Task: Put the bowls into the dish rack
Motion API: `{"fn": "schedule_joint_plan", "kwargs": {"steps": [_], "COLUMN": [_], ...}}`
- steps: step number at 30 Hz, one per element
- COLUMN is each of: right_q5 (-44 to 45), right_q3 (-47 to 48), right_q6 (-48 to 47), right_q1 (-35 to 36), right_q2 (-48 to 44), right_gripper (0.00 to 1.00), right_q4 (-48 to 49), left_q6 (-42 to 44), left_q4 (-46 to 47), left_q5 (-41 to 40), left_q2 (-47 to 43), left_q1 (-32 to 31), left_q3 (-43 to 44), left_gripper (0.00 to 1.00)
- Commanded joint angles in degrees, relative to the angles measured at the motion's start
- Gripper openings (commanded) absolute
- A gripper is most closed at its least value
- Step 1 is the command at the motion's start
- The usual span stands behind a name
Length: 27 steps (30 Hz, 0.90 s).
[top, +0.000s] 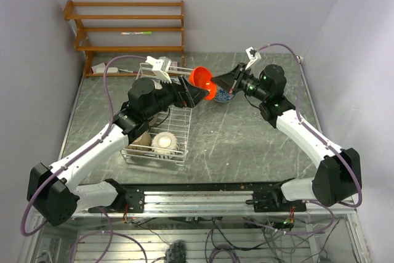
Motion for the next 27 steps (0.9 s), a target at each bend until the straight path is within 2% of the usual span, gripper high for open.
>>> {"fn": "schedule_joint_plan", "kwargs": {"steps": [1,6,14,16,20,24,25,26,27], "right_q5": [1.42,1.27,0.68,0.50,0.58,0.38,0.31,0.40,0.56], "right_q3": [2.13,2.07,1.52,1.55,1.88,2.20,2.27,2.36,2.38], "right_q6": [-1.58,-0.98,-0.21,-0.09,-0.50,-0.92,-1.01,-1.05,-1.18], "right_q1": [0.68,0.68,0.68,0.68,0.70,0.69,0.68,0.68,0.68], "right_q2": [-2.20,-2.15,-1.13,-1.08,-1.49,-1.85,-1.93,-1.99,-2.10], "right_gripper": [0.00,0.00,0.00,0.00,0.00,0.00,0.02,0.12,0.18], "right_q4": [-0.50,-0.01,0.95,1.07,0.35,-0.34,-0.53,-0.71,-0.99], "left_q6": [1.81,2.65,3.67,3.68,3.62,4.58,4.94,5.62,6.03], "left_q4": [-0.64,-1.54,-1.63,-0.95,-0.38,-0.86,-1.06,-1.54,-2.32], "left_q5": [-2.59,-4.15,-5.46,-4.88,-3.99,-4.14,-4.62,-5.05,-5.50], "left_q2": [0.13,-1.01,-2.54,-2.35,-1.49,-1.38,-1.56,-1.73,-1.91], "left_q1": [-0.77,-0.73,-0.72,-0.76,-0.77,-0.72,-0.73,-0.71,-0.71], "left_q3": [2.85,3.10,2.50,2.23,2.44,3.06,3.29,3.49,3.82], "left_gripper": [0.99,0.98,0.82,0.75,0.52,0.42,0.39,0.39,0.38]}}
